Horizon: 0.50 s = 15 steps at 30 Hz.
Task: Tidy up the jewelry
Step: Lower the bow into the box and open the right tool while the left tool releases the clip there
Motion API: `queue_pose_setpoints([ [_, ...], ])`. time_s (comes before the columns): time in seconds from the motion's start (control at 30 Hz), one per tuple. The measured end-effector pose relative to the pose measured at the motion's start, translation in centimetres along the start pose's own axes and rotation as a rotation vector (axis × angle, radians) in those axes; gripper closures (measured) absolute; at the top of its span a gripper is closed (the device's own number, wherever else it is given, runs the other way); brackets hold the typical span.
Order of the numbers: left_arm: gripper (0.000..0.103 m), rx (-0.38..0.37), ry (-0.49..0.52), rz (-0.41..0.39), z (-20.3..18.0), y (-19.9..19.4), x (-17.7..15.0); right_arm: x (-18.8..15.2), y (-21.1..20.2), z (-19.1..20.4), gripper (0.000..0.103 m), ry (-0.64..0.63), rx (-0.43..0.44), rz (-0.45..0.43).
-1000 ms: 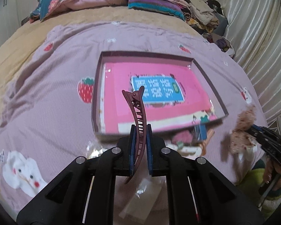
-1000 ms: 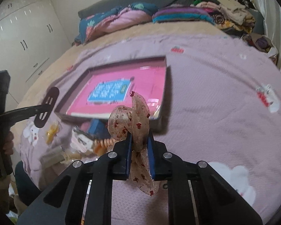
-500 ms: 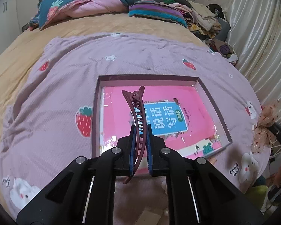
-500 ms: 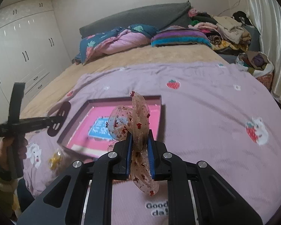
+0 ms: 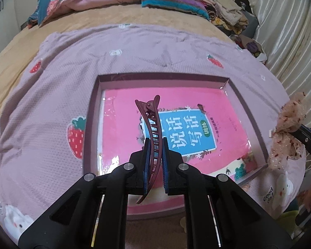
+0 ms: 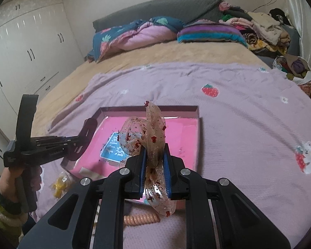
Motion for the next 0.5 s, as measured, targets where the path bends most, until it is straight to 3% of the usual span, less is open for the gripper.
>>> queue_pose_setpoints([
  [0.33,0.099,0.007,-0.004,0.027,0.8,1.8,-1.3,-1.7,4.4,0.6,0.089,0.017,-0.035,0.06],
  [0.5,0.082,0.019,-0.01,0.021,1.6,1.3,-1.6,-2.9,5.8,0.1,0.085,0.018,-0.063,0.095],
])
Point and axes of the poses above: each gripper's, at about its wrist camera, not at the fingertips, and y roughly the way its jaws point, z to its left, x to its top, the point moved 10 cm from there along y, roughly the way its jaws point
